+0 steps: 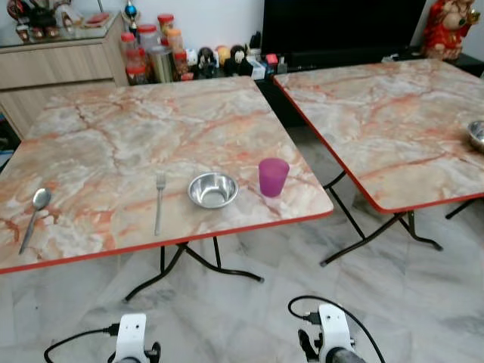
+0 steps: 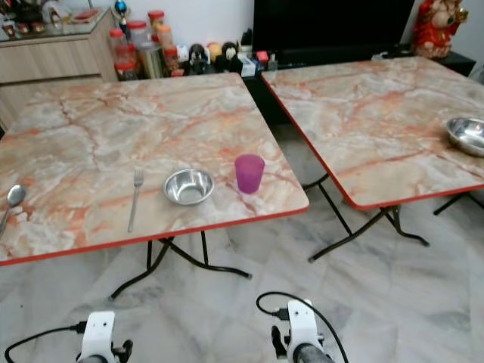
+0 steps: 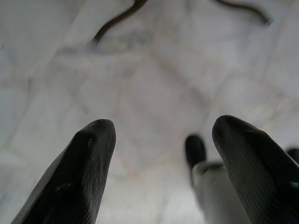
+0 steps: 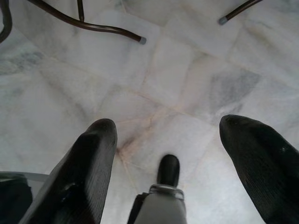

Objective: Setting the table

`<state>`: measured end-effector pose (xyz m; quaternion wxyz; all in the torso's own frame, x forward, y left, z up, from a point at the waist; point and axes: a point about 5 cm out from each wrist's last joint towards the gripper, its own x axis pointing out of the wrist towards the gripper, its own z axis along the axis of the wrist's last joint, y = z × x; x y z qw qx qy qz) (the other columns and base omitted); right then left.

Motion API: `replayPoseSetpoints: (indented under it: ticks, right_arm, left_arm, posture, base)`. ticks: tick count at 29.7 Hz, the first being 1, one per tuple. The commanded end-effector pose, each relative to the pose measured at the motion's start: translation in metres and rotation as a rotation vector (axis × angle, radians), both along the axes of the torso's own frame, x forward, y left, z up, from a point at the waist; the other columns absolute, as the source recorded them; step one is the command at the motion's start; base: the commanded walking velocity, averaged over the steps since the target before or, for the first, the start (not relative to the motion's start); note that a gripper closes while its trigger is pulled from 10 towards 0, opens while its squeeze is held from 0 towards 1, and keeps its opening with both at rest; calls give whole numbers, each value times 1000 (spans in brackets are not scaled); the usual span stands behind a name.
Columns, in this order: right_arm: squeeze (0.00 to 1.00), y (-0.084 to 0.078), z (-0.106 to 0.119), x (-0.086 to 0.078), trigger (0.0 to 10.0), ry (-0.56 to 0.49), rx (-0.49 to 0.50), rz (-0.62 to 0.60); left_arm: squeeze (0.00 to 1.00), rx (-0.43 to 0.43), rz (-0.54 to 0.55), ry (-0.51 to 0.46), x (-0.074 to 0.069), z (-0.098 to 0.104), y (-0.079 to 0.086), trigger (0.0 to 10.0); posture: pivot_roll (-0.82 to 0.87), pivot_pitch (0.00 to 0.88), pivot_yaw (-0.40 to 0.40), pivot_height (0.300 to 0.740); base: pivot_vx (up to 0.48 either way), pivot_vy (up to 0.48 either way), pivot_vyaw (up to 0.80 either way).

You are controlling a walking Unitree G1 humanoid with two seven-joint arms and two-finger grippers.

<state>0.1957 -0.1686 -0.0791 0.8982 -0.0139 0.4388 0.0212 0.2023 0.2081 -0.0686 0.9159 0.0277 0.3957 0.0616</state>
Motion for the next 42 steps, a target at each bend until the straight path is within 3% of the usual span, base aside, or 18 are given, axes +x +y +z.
replayPoseSetpoints:
  ticks: [1, 6, 26, 42]
  right_arm:
    - [0, -2, 1, 2, 10000, -5, -6, 1]
    - [0, -1, 1, 1, 10000, 0, -4, 3]
    - [0, -3, 0, 0, 10000, -3, -15, 5]
    - [0, -3, 2, 3, 10000, -12, -25, 12]
  left_arm:
    - [0, -1, -54, -68, 15, 9, -6, 10000]
    - [0, -35, -105, -99, 23, 13, -12, 10000]
    - [0, 10, -69, 28, -4, -3, -3, 10000]
    - [0, 23, -51, 20, -3, -2, -1, 10000]
  posture:
    - [24, 0, 3, 740]
    - [31, 0, 1, 740]
    - [15, 0, 1, 740]
    - [21, 0, -5, 740]
  base:
    - [0, 0, 0]
    - [0, 0, 0]
    - [0, 0, 0]
    - [0, -324, 185]
